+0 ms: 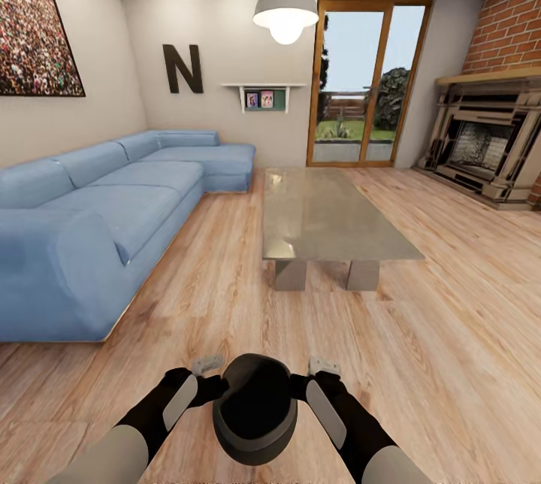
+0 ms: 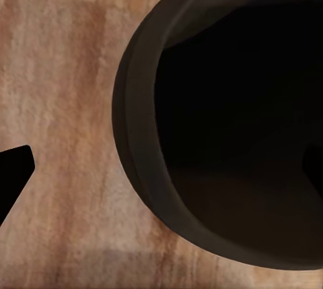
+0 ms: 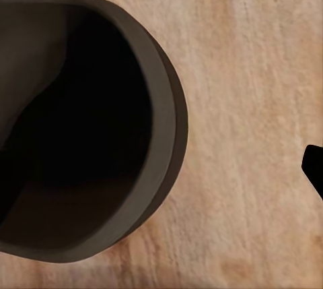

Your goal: Place each of the two pumpkins and all three candles from the living room inside a cabinet in the living room (use any cabinet), then make sure every cabinet is closed, and position the cauldron so it is next to a table in the living room.

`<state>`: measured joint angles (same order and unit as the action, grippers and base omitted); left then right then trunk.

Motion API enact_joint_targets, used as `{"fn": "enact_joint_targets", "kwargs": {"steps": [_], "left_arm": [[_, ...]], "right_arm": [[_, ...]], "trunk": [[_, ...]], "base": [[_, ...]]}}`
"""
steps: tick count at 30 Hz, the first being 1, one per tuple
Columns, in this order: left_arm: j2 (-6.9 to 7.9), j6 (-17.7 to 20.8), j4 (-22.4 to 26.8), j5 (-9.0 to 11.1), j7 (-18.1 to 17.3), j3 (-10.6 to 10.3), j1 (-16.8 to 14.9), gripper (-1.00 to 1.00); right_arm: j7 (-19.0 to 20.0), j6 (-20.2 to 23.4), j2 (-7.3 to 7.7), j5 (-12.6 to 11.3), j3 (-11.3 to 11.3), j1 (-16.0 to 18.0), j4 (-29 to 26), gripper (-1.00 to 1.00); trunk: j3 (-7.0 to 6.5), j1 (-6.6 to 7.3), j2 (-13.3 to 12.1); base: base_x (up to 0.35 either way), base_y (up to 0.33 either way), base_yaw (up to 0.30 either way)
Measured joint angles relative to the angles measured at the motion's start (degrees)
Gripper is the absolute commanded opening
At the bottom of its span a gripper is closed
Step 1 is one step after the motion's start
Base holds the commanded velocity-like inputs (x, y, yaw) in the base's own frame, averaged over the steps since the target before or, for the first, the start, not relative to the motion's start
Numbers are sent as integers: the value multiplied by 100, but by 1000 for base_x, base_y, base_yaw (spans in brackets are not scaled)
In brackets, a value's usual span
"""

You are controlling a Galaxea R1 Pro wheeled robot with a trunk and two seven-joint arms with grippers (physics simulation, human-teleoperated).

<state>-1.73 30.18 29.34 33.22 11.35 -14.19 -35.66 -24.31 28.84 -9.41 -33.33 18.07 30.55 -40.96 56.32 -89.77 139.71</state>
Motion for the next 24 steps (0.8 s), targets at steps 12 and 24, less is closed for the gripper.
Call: {"fn": "enact_joint_targets", "kwargs": {"steps": [12,24], "left_arm": [[-6,0,0,1,0,0,0,100],[-6,-165,0,15,-9,-4,0,100]], "right_arm": [[4,0,-3,-6,-1,0,2,100],[9,-4,-3,-5,-1,0,7,100]], "trunk": [[229,-201,355],[341,-213,362]], "base": [[0,0,0],[0,0,0]]}}
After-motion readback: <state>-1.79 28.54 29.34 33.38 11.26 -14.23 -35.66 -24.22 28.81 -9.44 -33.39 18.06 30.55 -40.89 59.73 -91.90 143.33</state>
